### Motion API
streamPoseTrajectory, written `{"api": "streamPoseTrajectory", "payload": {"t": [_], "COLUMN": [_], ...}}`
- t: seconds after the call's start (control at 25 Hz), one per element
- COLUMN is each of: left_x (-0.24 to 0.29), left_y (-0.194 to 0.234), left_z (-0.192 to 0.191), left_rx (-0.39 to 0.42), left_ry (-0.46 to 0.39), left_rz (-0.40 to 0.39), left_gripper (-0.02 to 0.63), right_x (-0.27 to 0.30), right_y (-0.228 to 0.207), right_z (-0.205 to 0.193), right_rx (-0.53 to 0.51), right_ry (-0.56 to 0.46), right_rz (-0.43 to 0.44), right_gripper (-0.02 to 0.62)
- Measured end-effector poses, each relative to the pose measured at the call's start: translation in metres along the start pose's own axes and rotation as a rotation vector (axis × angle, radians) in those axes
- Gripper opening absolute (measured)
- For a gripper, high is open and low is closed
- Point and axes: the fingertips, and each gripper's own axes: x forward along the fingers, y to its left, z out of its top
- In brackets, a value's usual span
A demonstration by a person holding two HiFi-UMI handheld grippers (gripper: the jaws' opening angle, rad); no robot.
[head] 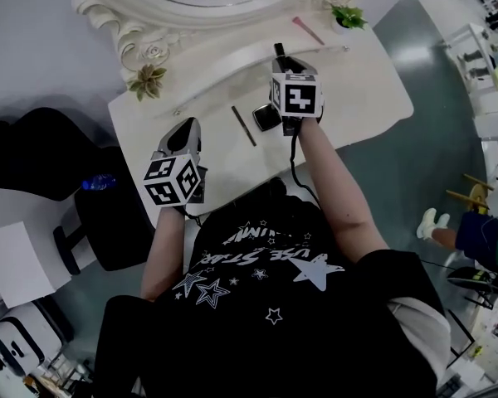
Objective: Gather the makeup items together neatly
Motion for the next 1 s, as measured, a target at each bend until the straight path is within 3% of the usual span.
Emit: {"api": "streamPoseTrajectory", "payload": {"t": [0.6, 1.0], "left_x": [0.032, 0.036], "left_y": [-0.068, -0.090], "left_z": [-0.031, -0.058], "left_rx": [-0.006, -0.032], "left_ry": [0.034, 0.069], "left_rz": [0.055, 0.124], "left_gripper": [0.002, 0.002], "right_x": [-0.016, -0.006], "right_y": [-0.092, -0.099], "right_z": [-0.072, -0.127], "right_rx": [-0.086, -0.120], "right_ry": [0.077, 0.166], "right_rz": [0.065, 0.156], "right_gripper": [0.129, 0.129]}}
